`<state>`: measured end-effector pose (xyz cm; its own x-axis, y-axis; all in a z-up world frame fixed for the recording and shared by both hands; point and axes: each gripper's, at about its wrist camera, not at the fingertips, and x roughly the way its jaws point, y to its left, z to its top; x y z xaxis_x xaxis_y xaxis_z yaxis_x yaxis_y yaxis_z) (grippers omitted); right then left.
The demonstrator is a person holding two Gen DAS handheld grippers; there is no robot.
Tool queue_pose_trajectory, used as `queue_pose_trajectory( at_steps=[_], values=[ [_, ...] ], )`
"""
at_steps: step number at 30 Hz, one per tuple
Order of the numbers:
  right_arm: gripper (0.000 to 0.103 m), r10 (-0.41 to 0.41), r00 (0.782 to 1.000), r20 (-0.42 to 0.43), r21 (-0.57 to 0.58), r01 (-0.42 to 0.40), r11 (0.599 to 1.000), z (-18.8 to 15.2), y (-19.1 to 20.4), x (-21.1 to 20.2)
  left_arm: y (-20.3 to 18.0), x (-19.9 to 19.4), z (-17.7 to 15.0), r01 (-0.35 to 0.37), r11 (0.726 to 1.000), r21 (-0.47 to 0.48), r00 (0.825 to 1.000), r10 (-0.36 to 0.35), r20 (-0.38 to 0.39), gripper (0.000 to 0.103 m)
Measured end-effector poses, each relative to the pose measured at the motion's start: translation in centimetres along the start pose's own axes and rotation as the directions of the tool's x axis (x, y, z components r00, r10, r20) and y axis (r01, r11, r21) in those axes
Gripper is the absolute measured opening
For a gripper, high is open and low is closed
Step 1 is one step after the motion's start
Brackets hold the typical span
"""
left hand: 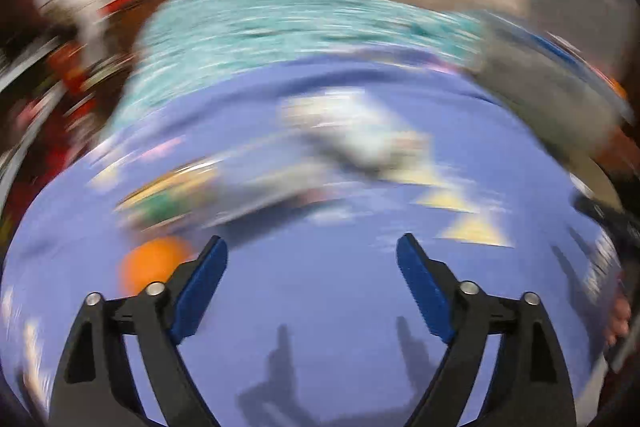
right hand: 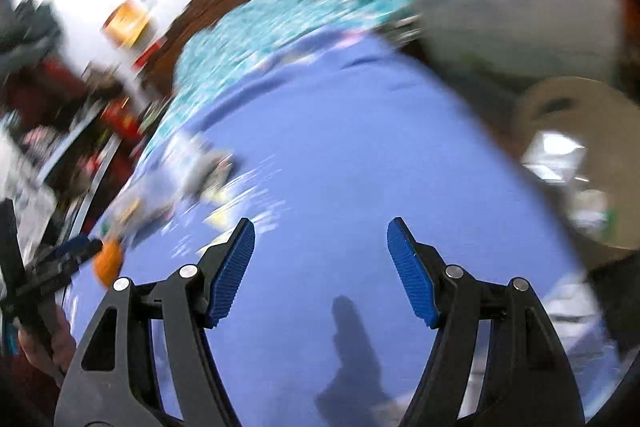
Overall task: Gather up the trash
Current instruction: 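Carry the carton and wrapper to the bin and release both, then grasp the orange with the left tool while the right grasps the tissue ball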
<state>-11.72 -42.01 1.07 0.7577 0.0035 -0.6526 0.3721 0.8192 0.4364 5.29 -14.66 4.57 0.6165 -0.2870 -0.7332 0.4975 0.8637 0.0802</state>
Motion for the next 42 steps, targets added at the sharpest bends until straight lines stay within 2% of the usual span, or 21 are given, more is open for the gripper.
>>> queue_pose_trajectory(
  at_steps=[2, 3, 7, 11, 13, 14, 15, 16, 18, 22, 24, 26, 27, 29, 31, 32, 34, 35, 36, 37, 42],
  values=[
    [0.070, 0.039, 0.998, -0.038, -0.060, -0.042, 0.997, 0.5, 3.5, 1.7, 5.6, 0.2, -1.0, -0.139, 0.983, -0.118, 0.990, 0.141, 0.003, 0.094],
    [0.070, 0.069, 0.996, -0.064, -0.115, -0.076, 0.990, 1.1, 6.4, 3.1, 7.7, 0.7, -1.4, -0.166, 0.972, -0.166, 0.986, 0.165, -0.021, 0.094],
    [0.070, 0.106, 0.989, -0.105, -0.248, -0.129, 0.960, 2.6, 15.3, 6.8, 12.1, 3.3, -2.3, -0.114, 0.943, -0.312, 0.992, 0.090, -0.089, 0.094],
    [0.070, 0.149, 0.973, -0.174, -0.308, -0.197, 0.931, 4.9, 23.2, 10.8, 11.1, 6.0, -1.9, -0.063, 0.963, -0.261, 0.995, 0.039, -0.097, 0.094],
    [0.070, 0.148, 0.967, -0.207, -0.330, -0.211, 0.920, 5.9, 26.1, 12.3, 11.1, 7.0, -2.7, -0.076, 0.971, -0.226, 0.991, 0.048, -0.125, 0.068],
    [0.071, 0.137, 0.963, -0.233, -0.348, -0.214, 0.913, 6.5, 27.8, 13.5, 11.2, 6.7, -3.1, -0.050, 0.973, -0.225, 0.994, 0.026, -0.109, 0.064],
    [0.071, 0.120, 0.960, -0.253, -0.363, -0.210, 0.908, 7.2, 28.9, 14.7, 11.7, 6.2, -3.3, 0.001, 0.972, -0.234, 0.995, -0.023, -0.093, 0.046],
    [0.071, 0.099, 0.959, -0.266, -0.375, -0.198, 0.906, 7.8, 29.9, 15.8, 11.9, 5.9, -3.6, 0.045, 0.970, -0.240, 0.994, -0.067, -0.088, 0.037],
    [0.071, 0.042, 0.957, -0.288, -0.380, -0.155, 0.912, 9.2, 31.5, 18.8, 12.9, 5.4, -4.5, 0.050, 0.966, -0.252, 0.993, -0.075, -0.094, 0.034],
    [0.066, -0.109, 0.924, -0.366, -0.411, -0.056, 0.910, 9.9, 32.2, 24.1, 16.6, 4.1, -7.1, 0.075, 0.934, -0.348, 0.992, -0.105, -0.069, 0.034],
    [0.060, -0.150, 0.889, -0.433, -0.433, -0.059, 0.899, 9.1, 31.4, 25.2, 18.4, 3.5, -7.8, 0.050, 0.922, -0.383, 0.996, -0.076, -0.053, 0.034],
    [0.059, -0.126, 0.839, -0.529, -0.402, -0.117, 0.908, 7.8, 29.9, 25.2, 19.8, 3.6, -8.1, 0.044, 0.908, -0.417, 0.997, -0.067, -0.042, 0.034],
    [0.060, -0.060, 0.778, -0.625, -0.342, -0.204, 0.917, 6.6, 29.2, 24.7, 20.3, 3.6, -8.2, 0.058, 0.898, -0.437, 0.996, -0.081, -0.036, 0.034],
    [0.057, -0.004, 0.726, -0.688, -0.321, -0.299, 0.899, 5.5, 28.8, 23.1, 20.8, 3.8, -8.1, 0.083, 0.885, -0.457, 0.994, -0.105, -0.023, 0.034],
    [0.057, -0.020, 0.792, -0.610, -0.386, -0.275, 0.881, 7.0, 28.5, 21.4, 20.7, 3.9, -8.0, 0.089, 0.885, -0.457, 0.994, -0.111, -0.020, 0.035],
    [0.058, -0.040, 0.850, -0.525, -0.411, -0.212, 0.887, 9.0, 27.9, 20.6, 20.5, 3.9, -7.9, 0.090, 0.886, -0.454, 0.994, -0.111, -0.020, 0.035],
    [0.075, -0.126, 0.923, -0.364, -0.416, -0.040, 0.908, 12.7, 26.7, 20.2, 20.4, 3.9, -7.9, 0.088, 0.888, -0.451, 0.994, -0.109, -0.020, 0.035],
    [0.079, -0.152, 0.938, -0.310, -0.407, 0.013, 0.913, 14.0, 26.3, 20.3, 20.4, 3.9, -8.0, 0.089, 0.887, -0.453, 0.994, -0.109, -0.019, 0.035],
    [0.082, -0.182, 0.946, -0.268, -0.398, 0.064, 0.915, 15.9, 25.7, 21.1, 20.6, 4.0, -8.0, 0.090, 0.886, -0.455, 0.994, -0.111, -0.018, 0.035],
    [0.086, -0.203, 0.941, -0.272, -0.396, 0.083, 0.914, 16.7, 25.3, 22.1, 20.6, 4.1, -8.0, 0.092, 0.884, -0.458, 0.993, -0.113, -0.017, 0.035],
    [0.090, -0.331, 0.832, -0.446, -0.405, 0.142, 0.903, 16.7, 23.8, 29.0, 21.0, 4.4, -8.0, 0.098, 0.880, -0.464, 0.993, -0.116, -0.012, 0.036]
  ],
)
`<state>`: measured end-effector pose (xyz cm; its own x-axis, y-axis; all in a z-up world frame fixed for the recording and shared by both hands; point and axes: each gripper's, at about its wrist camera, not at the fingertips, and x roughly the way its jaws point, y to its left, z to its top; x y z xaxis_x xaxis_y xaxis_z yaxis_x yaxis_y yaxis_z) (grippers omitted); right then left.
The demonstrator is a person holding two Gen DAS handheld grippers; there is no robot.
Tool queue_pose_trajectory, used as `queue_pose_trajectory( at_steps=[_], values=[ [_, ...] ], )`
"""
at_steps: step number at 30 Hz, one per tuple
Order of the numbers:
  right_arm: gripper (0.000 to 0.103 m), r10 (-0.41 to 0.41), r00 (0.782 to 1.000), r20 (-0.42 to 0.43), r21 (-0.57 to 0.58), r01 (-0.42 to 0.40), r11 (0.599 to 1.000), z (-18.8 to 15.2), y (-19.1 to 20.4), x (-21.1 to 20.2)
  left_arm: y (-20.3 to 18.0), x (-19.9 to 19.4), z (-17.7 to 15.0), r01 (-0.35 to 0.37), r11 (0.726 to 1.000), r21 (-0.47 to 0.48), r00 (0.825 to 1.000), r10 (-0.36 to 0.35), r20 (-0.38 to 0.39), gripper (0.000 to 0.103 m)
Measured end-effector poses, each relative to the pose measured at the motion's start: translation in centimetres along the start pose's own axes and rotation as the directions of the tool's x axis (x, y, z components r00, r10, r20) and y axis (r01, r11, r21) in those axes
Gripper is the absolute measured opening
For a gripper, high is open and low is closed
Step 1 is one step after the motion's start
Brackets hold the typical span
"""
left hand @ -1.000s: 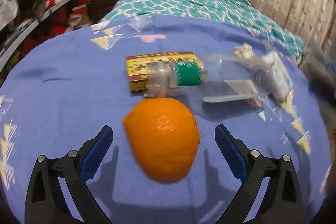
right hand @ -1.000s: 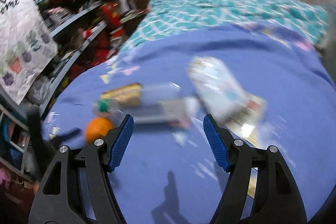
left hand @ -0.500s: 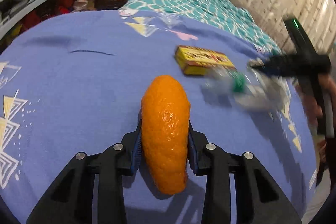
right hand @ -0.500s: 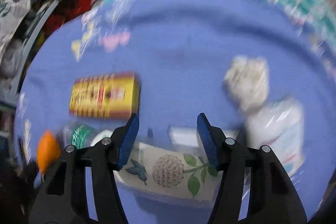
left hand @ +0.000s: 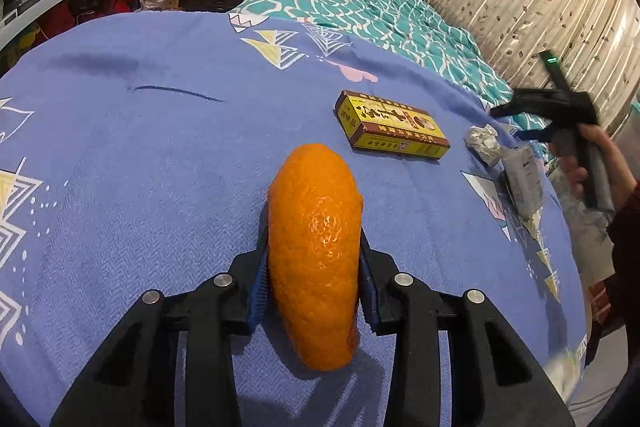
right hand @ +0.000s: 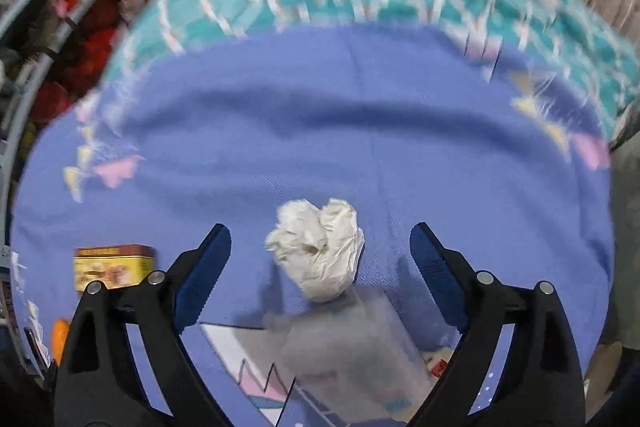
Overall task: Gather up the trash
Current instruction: 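Grasp the orange with the left tool while the right grasps the tissue ball, then carry the orange and tissue ball to the bin and release both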
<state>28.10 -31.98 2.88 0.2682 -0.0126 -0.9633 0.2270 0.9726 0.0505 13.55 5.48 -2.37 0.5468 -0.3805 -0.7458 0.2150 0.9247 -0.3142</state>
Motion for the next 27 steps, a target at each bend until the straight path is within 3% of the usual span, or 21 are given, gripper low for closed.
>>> queue_pose_trajectory(
  at_steps=[3, 4, 5, 7, 8, 10, 12, 13, 15, 16, 19, 22, 24, 27],
  values=[
    [0.087, -0.031, 0.995, -0.095, -0.052, 0.026, 0.998, -0.2, 1.4, 2.6, -0.1, -0.1, -0.1, -0.005, 1.000, 0.009, 1.000, 0.005, 0.004, 0.036],
    [0.063, -0.032, 0.993, -0.112, -0.068, 0.024, 0.997, -0.7, 1.6, 3.1, -0.2, -0.1, -0.1, -0.008, 1.000, 0.013, 1.000, 0.007, 0.004, 0.036],
    [0.047, -0.025, 0.992, -0.127, -0.093, 0.014, 0.996, -1.1, 2.1, 3.2, -0.2, 0.0, -0.1, -0.008, 1.000, 0.016, 1.000, 0.008, 0.005, 0.036],
    [0.045, -0.017, 0.999, -0.034, -0.142, 0.012, 0.990, -1.9, 3.1, 1.1, -0.1, 0.0, -0.1, -0.005, 1.000, 0.016, 1.000, 0.005, 0.007, 0.036],
    [0.044, 0.016, 0.998, 0.054, -0.149, -0.007, 0.989, -2.3, 3.5, -1.1, 0.0, -0.1, -0.2, -0.003, 1.000, 0.014, 1.000, 0.003, 0.007, 0.036],
    [0.044, 0.103, 0.969, 0.223, -0.144, -0.072, 0.987, -3.8, 3.7, -5.9, 0.1, -0.2, -0.1, 0.007, 1.000, 0.010, 1.000, -0.007, 0.009, 0.036],
    [0.044, 0.226, 0.914, 0.337, -0.165, -0.179, 0.970, -6.3, 3.8, -10.4, 0.2, -0.4, -0.2, 0.015, 1.000, 0.006, 1.000, -0.015, 0.018, 0.036],
    [0.045, 0.286, 0.881, 0.376, -0.191, -0.228, 0.955, -8.5, 3.7, -12.7, 0.2, -0.6, -0.2, 0.019, 1.000, 0.006, 0.999, -0.019, 0.026, 0.036],
    [0.045, 0.335, 0.853, 0.400, -0.219, -0.266, 0.939, -12.9, 3.3, -14.9, 0.0, -0.9, -0.2, 0.035, 0.999, 0.015, 0.999, -0.036, 0.035, 0.036],
    [0.045, 0.339, 0.853, 0.398, -0.224, -0.268, 0.937, -15.0, 3.0, -15.1, -0.1, -0.9, -0.2, 0.041, 0.999, 0.023, 0.998, -0.042, 0.035, 0.036],
    [0.045, 0.276, 0.887, 0.372, -0.203, -0.212, 0.956, -21.1, 1.0, -14.3, -1.7, -1.2, -0.6, 0.075, 0.994, 0.085, 0.997, -0.078, 0.030, 0.035],
    [0.045, 0.128, 0.929, 0.347, -0.162, -0.075, 0.984, -26.5, -1.8, -12.2, -4.4, -1.8, -1.0, 0.104, 0.979, 0.177, 0.994, -0.109, 0.014, 0.035],
    [0.045, 0.041, 0.944, 0.328, -0.111, -0.005, 0.994, -30.0, -4.1, -10.9, -6.7, -2.5, -1.2, 0.148, 0.963, 0.224, 0.989, -0.148, -0.017, 0.035],
    [0.047, -0.047, 0.948, 0.315, -0.039, 0.063, 0.997, -33.3, -7.7, -9.4, -10.7, -4.3, -1.3, 0.228, 0.931, 0.285, 0.973, -0.223, -0.053, 0.035]
  ],
)
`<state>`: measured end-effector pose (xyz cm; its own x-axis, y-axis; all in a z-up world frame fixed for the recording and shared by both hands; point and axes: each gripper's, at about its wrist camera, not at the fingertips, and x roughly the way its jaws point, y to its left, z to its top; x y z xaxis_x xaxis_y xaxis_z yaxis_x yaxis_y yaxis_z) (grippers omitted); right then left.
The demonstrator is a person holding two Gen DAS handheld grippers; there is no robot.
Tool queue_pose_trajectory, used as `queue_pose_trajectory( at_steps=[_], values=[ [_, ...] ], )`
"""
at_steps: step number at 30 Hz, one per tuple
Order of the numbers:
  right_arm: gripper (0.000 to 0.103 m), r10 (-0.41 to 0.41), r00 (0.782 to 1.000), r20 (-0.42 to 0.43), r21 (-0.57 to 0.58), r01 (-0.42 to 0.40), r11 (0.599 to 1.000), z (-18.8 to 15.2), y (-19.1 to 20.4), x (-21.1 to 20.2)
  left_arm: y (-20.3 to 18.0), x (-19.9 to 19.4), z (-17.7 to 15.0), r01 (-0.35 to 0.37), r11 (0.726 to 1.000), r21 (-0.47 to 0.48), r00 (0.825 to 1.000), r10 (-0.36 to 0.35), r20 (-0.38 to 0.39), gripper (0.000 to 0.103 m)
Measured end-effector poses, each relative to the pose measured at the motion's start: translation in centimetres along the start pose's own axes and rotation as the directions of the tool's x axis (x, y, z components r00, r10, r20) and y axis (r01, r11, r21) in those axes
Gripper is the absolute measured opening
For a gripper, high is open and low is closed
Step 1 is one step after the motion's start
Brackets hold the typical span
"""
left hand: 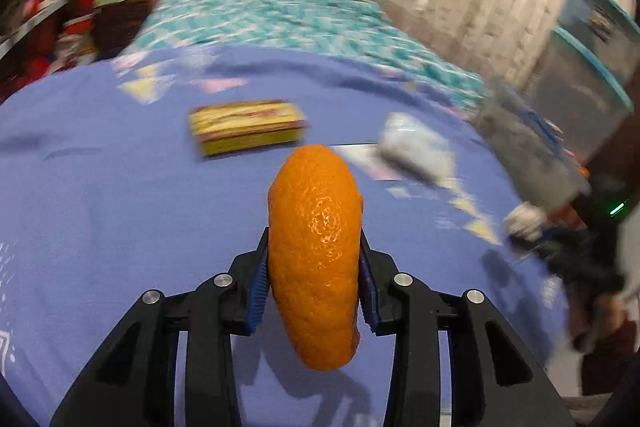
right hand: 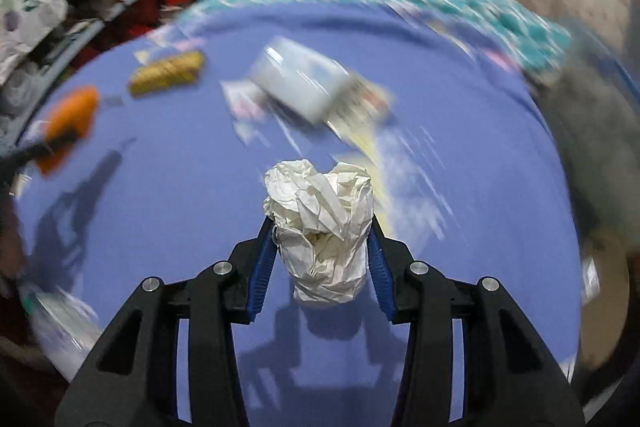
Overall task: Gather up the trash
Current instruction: 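Carry the orange and tissue ball to the bin and release both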
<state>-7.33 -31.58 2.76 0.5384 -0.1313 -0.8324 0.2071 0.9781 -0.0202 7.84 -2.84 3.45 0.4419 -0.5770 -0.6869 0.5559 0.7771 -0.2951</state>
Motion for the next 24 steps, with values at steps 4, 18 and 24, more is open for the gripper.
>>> queue_pose_trajectory(
  at_steps=[4, 18, 24],
  values=[
    [0.057, -0.023, 0.999, -0.028, 0.069, 0.025, 0.997, -3.7, -3.0, 0.3, -7.7, 1.0, 0.5, 0.105, 0.988, 0.109, 0.993, -0.097, -0.073, 0.035],
    [0.089, 0.129, 0.990, 0.058, 0.192, -0.138, 0.972, -7.9, -7.9, 0.3, -23.3, 12.3, -3.4, 0.160, 0.950, 0.268, 0.927, -0.051, -0.372, 0.036],
    [0.032, 0.180, 0.980, 0.081, 0.140, -0.190, 0.972, -7.2, -7.7, 0.5, -24.9, 13.9, -2.9, 0.126, 0.953, 0.275, 0.917, -0.007, -0.398, 0.035]
  ],
)
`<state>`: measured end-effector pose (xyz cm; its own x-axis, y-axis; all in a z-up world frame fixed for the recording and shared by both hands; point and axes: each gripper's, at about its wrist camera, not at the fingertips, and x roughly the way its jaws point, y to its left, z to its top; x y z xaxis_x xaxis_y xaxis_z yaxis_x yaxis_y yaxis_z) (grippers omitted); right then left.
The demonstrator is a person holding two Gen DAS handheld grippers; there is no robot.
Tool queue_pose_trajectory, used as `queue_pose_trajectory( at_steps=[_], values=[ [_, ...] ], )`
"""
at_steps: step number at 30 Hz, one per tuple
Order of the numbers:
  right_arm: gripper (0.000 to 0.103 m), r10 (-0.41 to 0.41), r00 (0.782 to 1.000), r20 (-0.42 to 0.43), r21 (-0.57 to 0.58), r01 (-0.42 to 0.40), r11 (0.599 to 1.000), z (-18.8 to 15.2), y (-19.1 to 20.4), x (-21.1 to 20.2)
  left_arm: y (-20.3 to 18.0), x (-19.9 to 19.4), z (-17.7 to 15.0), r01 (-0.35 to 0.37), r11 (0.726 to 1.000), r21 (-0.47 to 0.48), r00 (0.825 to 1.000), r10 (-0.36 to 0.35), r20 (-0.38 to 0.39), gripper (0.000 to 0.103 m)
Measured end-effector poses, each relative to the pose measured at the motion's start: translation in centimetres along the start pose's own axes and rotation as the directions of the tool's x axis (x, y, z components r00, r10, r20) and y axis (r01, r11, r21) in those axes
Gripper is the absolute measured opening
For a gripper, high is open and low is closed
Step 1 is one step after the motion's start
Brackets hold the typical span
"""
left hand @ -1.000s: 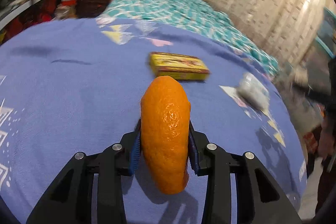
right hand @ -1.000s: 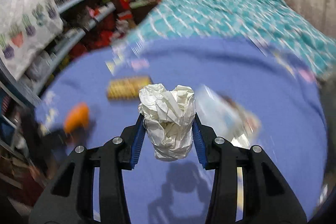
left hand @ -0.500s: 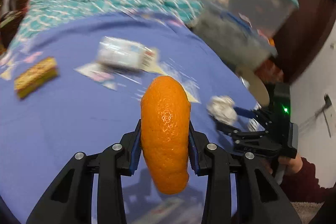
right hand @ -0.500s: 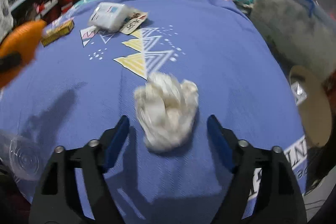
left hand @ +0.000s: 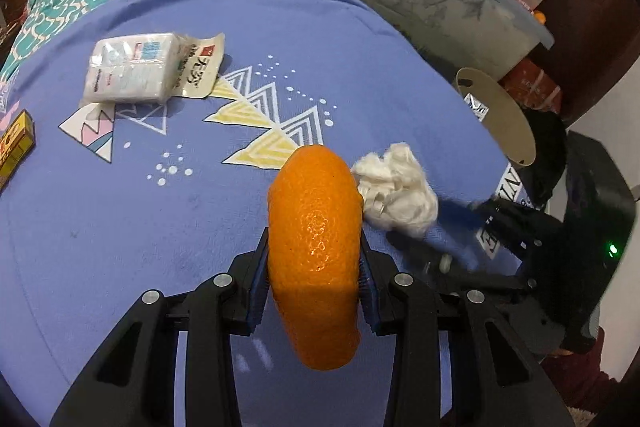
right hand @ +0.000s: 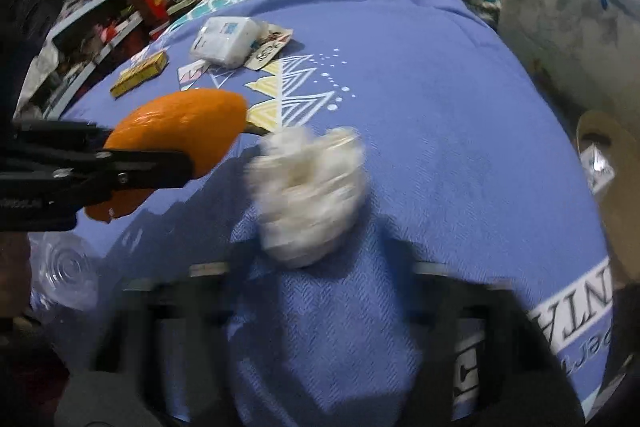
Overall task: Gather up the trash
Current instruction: 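Carry the orange and tissue ball to the bin and release both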
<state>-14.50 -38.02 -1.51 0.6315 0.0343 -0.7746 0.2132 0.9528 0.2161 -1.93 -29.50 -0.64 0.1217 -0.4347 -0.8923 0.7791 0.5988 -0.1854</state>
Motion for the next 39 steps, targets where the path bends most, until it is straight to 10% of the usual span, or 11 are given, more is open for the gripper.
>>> queue_pose_trajectory(
  at_steps=[9, 17, 20, 23, 33, 39],
  values=[
    [0.031, -0.160, 0.964, 0.212, 0.305, 0.091, 0.948, -1.7, -11.4, -6.6, -7.7, 2.0, 5.3, 0.129, 0.981, 0.144, 0.991, -0.123, -0.055, 0.035],
    [0.034, -0.386, 0.903, 0.188, 0.534, 0.236, 0.812, -4.9, -21.0, -10.3, -21.1, 7.1, 12.4, 0.320, 0.899, 0.299, 0.945, -0.277, -0.175, 0.036],
    [0.070, -0.450, 0.878, 0.165, 0.581, 0.282, 0.763, -5.5, -22.7, -10.2, -24.2, 9.6, 14.3, 0.348, 0.896, 0.276, 0.934, -0.307, -0.180, 0.057],
    [0.074, -0.490, 0.854, 0.172, 0.639, 0.282, 0.716, -6.3, -23.4, -10.7, -25.9, 11.0, 15.3, 0.294, 0.915, 0.275, 0.954, -0.266, -0.134, 0.078],
    [0.074, -0.417, 0.875, 0.244, 0.668, 0.160, 0.727, -7.5, -21.5, -11.9, -19.2, 2.3, 12.6, 0.361, 0.899, 0.249, 0.932, -0.358, -0.059, 0.077],
    [0.074, -0.283, 0.917, 0.282, 0.613, 0.055, 0.788, -5.9, -18.0, -10.5, -7.4, -7.1, 6.6, 0.222, 0.950, 0.218, 0.963, -0.249, 0.103, 0.078]
  ],
)
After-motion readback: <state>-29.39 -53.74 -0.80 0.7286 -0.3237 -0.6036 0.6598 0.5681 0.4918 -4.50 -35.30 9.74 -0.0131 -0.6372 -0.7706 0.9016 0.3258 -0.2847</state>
